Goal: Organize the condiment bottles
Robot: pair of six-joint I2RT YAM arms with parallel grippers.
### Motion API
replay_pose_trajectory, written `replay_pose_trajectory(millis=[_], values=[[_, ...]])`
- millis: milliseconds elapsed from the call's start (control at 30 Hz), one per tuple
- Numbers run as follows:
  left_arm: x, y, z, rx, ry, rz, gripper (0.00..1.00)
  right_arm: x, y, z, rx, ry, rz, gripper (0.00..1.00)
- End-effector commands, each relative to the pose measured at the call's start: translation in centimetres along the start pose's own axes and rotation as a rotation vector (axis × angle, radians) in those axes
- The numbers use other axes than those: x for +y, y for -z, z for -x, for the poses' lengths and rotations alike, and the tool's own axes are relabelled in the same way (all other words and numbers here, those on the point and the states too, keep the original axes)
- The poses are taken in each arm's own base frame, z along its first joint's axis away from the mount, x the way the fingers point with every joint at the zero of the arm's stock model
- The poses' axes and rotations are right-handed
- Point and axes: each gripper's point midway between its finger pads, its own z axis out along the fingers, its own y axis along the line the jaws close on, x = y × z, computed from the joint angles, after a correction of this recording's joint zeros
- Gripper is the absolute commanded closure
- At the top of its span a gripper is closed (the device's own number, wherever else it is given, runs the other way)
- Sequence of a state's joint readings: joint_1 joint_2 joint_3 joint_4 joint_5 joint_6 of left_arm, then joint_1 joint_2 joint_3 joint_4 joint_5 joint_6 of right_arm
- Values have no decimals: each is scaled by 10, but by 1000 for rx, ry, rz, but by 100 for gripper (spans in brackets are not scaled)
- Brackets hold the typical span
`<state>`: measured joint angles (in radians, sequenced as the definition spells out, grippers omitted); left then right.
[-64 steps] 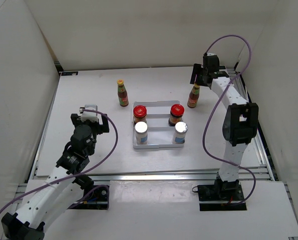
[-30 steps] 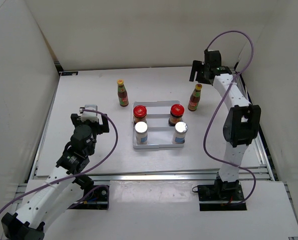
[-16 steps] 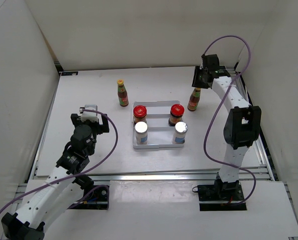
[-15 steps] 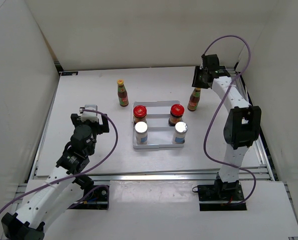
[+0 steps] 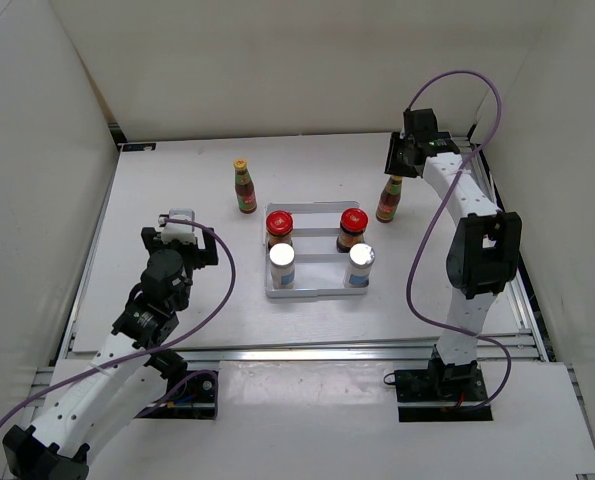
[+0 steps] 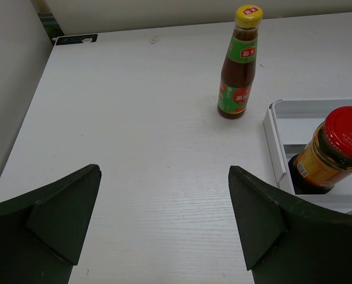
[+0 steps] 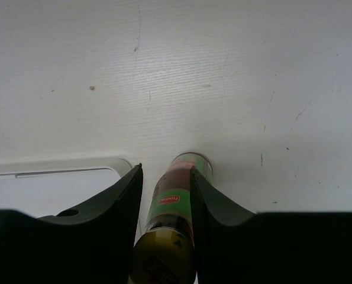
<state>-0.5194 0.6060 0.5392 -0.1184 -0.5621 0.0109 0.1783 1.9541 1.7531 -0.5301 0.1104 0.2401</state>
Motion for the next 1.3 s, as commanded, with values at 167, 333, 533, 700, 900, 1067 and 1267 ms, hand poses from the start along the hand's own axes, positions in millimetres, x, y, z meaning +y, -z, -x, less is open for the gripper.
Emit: replay_pose_trajectory(millis=[167,333,533,700,900,1067,1267], values=[[2,0,6,-19,18,14,0,0,41,48,-141,-10,-14,100],[2,0,6,-19,18,14,0,1,33,35,-91,-6,-6,29],[2,0,6,-19,18,14,0,0,41,32,-98,-6,-4,21],[1,-1,4,-11,13,14,0,-1,43,24,-86,-16,-7,21],[1,-1,4,-11,13,14,0,-9,39,7,-38,-22,-39,27],[-1,-2,2,-4,8,5,0,-8,32,2,-17,-21,-33,32],[-1,-2,2,-4,8,5,0,-7,29,-6,3,-31,-26,45]])
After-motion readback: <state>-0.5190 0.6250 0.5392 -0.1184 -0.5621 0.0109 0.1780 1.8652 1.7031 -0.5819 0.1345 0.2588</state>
